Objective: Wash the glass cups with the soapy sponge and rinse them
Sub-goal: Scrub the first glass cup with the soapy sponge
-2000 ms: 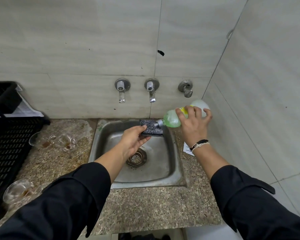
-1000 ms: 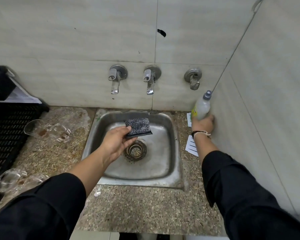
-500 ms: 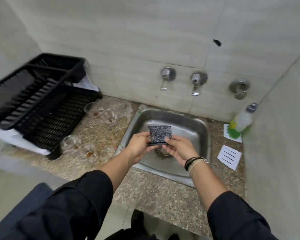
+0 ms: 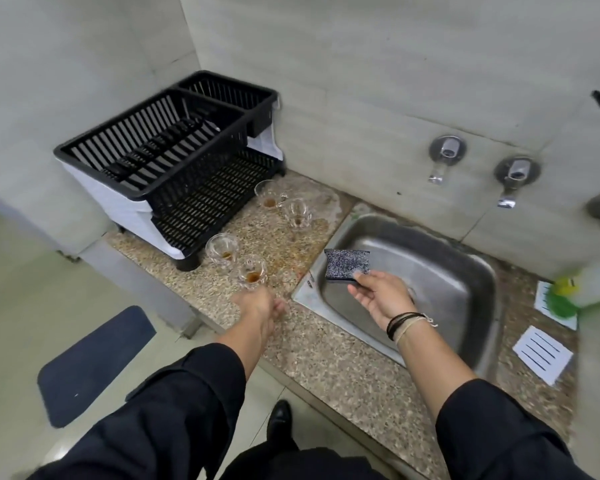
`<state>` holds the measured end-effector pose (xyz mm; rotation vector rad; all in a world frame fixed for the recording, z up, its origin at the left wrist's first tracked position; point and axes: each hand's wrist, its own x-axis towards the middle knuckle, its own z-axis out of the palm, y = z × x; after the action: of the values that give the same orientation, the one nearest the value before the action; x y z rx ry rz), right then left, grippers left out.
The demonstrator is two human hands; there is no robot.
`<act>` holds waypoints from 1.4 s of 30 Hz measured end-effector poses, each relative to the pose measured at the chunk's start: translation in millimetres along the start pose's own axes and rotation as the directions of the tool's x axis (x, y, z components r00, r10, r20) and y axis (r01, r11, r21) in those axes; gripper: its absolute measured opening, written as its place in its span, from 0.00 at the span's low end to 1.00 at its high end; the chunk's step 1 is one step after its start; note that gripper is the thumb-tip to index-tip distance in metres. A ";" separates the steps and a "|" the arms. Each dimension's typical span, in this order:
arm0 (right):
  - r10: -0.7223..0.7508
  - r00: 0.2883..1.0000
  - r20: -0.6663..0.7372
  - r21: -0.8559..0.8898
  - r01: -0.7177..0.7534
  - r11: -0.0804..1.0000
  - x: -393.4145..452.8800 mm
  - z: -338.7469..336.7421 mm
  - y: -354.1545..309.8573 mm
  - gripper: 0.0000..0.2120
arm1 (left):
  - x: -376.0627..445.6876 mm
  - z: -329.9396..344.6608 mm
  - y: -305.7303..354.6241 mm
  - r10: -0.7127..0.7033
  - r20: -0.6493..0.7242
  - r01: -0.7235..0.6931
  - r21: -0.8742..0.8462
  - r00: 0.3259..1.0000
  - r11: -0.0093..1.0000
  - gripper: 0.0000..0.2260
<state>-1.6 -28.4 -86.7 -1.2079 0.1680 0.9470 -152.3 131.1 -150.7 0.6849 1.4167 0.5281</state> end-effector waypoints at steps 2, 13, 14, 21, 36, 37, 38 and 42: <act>-0.001 1.000 -0.009 0.008 0.001 1.000 5.5 1.5 2.1 0.10 | 8.8 -1.1 1.7 -0.014 0.028 0.014 0.007 1.000 1.000 0.18; -0.063 0.994 -0.092 0.077 0.070 0.995 12.3 -38.2 -5.1 0.10 | -1.3 20.1 -5.2 0.193 0.274 -0.256 0.215 0.942 0.943 0.15; -0.070 0.993 -0.094 0.086 0.079 0.993 8.9 -46.0 -7.9 0.08 | -9.2 26.6 -4.6 0.252 0.319 -0.349 0.299 0.914 0.888 0.15; -0.172 0.967 -0.189 0.098 0.192 0.976 -26.6 -115.2 -27.8 0.06 | -51.0 82.3 -6.3 0.482 0.681 -0.822 0.543 0.551 0.172 0.15; -0.214 0.940 -0.264 0.235 0.278 0.931 -56.6 -148.7 -38.6 0.08 | -91.6 142.9 -10.0 0.359 0.929 -0.848 0.265 0.095 -0.460 0.09; -0.252 0.929 -0.272 0.189 0.308 0.932 -52.7 -141.6 -39.5 0.09 | -90.7 145.3 -8.6 0.373 0.920 -0.885 0.271 0.122 -0.379 0.10; -0.324 0.899 -0.293 0.092 0.364 0.927 -48.6 -133.6 -40.7 0.09 | -90.2 147.9 -6.7 0.377 0.912 -0.921 0.274 0.159 -0.276 0.13; -0.781 0.606 -0.150 -0.775 0.418 0.474 -35.7 -91.3 -46.5 0.13 | -83.9 153.7 0.9 0.349 0.928 -0.989 0.148 0.132 -0.020 0.18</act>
<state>41.3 -126.4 -68.7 -2.0100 -0.2646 -0.0494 -7.7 55.2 -87.5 2.3678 0.1971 0.3198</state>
